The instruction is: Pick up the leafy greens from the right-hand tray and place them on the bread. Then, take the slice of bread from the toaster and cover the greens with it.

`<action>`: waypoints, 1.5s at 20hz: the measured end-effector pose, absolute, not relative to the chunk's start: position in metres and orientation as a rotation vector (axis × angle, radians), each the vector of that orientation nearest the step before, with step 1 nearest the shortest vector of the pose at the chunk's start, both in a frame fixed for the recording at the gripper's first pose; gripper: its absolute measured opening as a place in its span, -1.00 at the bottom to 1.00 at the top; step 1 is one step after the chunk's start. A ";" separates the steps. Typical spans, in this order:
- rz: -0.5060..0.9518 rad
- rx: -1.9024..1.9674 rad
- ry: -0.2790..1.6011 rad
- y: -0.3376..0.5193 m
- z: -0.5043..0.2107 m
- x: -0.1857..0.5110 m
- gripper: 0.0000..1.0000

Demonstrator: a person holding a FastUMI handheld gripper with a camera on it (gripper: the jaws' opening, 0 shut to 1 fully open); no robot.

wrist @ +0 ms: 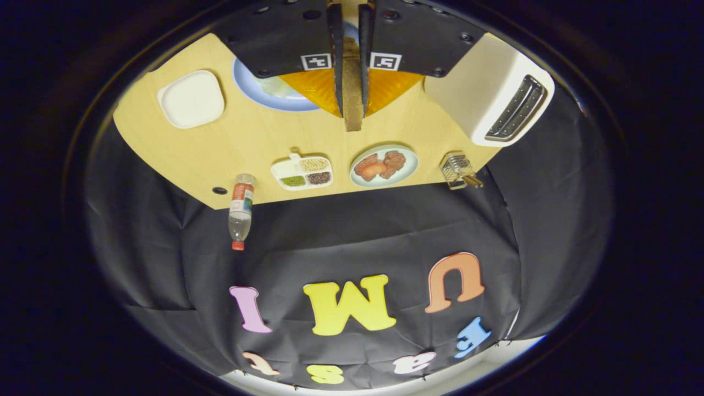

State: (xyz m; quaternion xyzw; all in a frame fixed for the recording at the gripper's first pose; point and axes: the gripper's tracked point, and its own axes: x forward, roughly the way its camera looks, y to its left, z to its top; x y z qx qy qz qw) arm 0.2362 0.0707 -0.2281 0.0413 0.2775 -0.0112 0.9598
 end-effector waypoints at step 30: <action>-0.154 0.018 0.420 -0.046 -0.226 0.165 0.92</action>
